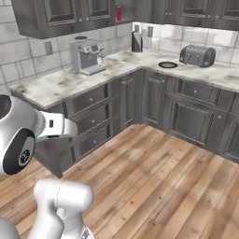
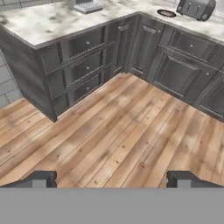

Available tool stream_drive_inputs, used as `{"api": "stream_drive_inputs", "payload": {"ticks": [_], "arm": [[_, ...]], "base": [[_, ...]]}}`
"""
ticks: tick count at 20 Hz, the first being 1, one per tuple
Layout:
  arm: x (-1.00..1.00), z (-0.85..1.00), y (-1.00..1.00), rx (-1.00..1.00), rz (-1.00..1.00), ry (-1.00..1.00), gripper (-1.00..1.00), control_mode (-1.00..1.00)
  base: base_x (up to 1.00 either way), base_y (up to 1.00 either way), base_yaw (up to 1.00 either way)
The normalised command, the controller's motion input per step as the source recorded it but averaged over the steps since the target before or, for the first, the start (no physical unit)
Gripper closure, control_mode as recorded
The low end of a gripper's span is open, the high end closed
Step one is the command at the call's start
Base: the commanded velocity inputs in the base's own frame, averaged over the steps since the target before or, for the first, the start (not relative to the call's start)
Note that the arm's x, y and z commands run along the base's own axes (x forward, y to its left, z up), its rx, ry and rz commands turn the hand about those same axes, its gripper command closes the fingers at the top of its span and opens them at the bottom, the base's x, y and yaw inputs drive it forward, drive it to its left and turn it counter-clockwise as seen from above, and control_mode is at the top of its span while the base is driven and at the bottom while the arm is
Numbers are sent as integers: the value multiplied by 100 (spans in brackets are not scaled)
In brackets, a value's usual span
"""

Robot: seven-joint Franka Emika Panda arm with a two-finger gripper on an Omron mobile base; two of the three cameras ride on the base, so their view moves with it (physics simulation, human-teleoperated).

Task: Move the hot dog bun to the plate on the dining table and place the condiment next to that plate. Then navigate to the fridge and take the sausage and place it on the plate as well.

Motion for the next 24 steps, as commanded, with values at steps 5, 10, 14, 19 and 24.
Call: {"api": "stream_drive_inputs", "payload": {"ticks": [5,10,14,19,24], "arm": [[0,0,0,0,0,0,-100,100],[0,0,0,0,0,0,-100,100],[0,0,0,0,0,0,-100,100],[0,0,0,0,0,0,-100,100],[0,0,0,0,0,0,-100,100]], "base": [[100,-42,30],[100,-48,29],[100,-45,29],[100,-49,29],[100,-41,30]]}}
